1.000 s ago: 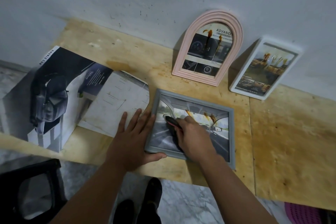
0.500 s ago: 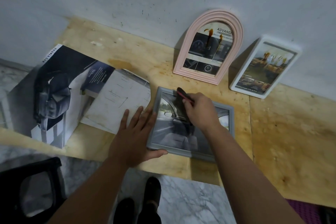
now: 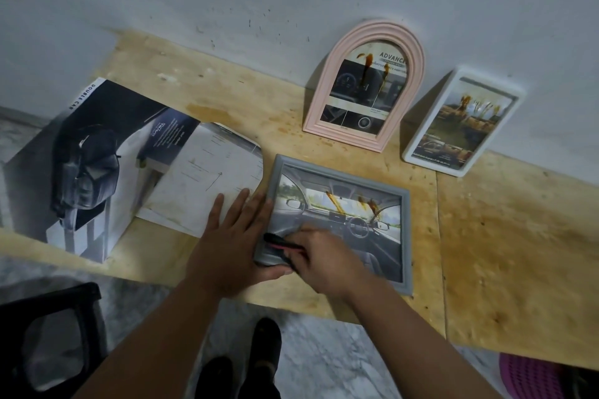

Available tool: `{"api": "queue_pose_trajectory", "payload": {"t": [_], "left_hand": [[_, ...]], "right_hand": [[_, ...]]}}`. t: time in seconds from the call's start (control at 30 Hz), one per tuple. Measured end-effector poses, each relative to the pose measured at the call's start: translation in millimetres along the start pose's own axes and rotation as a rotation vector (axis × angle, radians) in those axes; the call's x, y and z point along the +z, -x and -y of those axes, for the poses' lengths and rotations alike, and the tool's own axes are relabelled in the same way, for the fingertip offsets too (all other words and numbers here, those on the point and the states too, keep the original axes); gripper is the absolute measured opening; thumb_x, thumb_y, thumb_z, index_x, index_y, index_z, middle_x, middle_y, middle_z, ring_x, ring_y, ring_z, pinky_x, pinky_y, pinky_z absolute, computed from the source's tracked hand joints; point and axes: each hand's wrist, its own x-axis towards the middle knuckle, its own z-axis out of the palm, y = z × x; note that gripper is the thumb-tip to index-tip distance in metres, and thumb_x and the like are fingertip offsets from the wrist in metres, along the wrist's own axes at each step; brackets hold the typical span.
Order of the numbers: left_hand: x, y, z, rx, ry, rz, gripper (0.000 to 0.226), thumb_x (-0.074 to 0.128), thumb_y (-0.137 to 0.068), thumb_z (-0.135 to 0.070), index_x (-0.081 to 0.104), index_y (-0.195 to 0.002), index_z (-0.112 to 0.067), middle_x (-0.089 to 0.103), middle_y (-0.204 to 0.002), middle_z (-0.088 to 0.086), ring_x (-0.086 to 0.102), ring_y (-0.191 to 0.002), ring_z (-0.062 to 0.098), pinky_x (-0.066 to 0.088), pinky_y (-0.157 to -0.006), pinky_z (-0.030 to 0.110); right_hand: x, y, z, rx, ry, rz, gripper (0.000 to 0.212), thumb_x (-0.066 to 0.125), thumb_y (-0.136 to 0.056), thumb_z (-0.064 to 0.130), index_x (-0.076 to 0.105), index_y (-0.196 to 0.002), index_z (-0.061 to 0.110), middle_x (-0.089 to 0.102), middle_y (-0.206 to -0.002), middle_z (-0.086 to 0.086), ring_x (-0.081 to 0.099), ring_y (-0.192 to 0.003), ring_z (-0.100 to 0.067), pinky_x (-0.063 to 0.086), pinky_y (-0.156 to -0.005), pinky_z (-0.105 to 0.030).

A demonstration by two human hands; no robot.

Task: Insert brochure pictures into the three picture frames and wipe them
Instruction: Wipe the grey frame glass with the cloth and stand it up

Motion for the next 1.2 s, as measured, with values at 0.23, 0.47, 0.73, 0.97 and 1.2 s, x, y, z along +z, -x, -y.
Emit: {"api": "queue_pose_trajectory", "payload": {"t": [0.23, 0.47, 0.73, 0.97, 1.2], "left_hand": [[0, -1, 1, -0.023, -0.012, 0.059, 0.126, 0.036, -0.072, -0.100, 0.022, -0.163, -0.014, 0.020, -0.170, 0.007, 0.012, -0.159, 0.028, 0.013, -0.124, 0.063], [0, -1, 1, -0.024, 0.000, 0.054, 0.126, 0.037, -0.072, -0.100, 0.025, -0.162, -0.013, 0.022, -0.170, 0.008, 0.015, -0.158, 0.028, 0.016, -0.123, 0.064], [-2, 0, 2, -0.014, -0.007, 0.081, 0.125, 0.035, -0.074, -0.099, 0.026, -0.161, -0.011, 0.020, -0.170, 0.010, 0.014, -0.159, 0.030, 0.015, -0.123, 0.064], [-2, 0, 2, -0.007, 0.021, 0.046, 0.125, 0.039, -0.072, -0.099, 0.024, -0.162, -0.013, 0.019, -0.170, 0.008, 0.016, -0.158, 0.029, 0.016, -0.123, 0.063], [-1, -2, 1, -0.031, 0.018, 0.098, 0.127, 0.035, -0.071, -0.101, 0.018, -0.163, -0.015, 0.014, -0.172, 0.005, 0.009, -0.159, 0.026, 0.013, -0.125, 0.063]], "right_hand": [[-58, -40, -31, 0.171, -0.169, -0.399, 0.026, 0.058, -0.101, 0.026, 0.072, -0.122, 0.024, 0.068, -0.099, -0.002, 0.065, -0.086, -0.022, 0.055, -0.078, -0.039], [-20, -33, -32, 0.183, 0.054, -0.318, 0.026, 0.052, -0.101, 0.020, 0.071, -0.117, 0.017, 0.064, -0.106, -0.007, 0.062, -0.091, -0.028, 0.052, -0.076, -0.041], [-11, 17, -11, 0.163, 0.012, 0.002, 0.021, 0.053, -0.100, 0.025, 0.073, -0.107, 0.024, 0.067, -0.096, 0.003, 0.063, -0.080, -0.020, 0.050, -0.066, -0.035], [-63, -17, -32, 0.279, 0.050, -0.238, 0.027, 0.053, -0.099, 0.026, 0.073, -0.117, 0.025, 0.073, -0.095, -0.005, 0.068, -0.081, -0.025, 0.056, -0.071, -0.038], [-42, -38, -58, 0.331, 0.088, -0.343, 0.025, 0.050, -0.101, 0.023, 0.071, -0.112, 0.017, 0.067, -0.106, -0.010, 0.065, -0.093, -0.033, 0.048, -0.073, -0.037]]}}
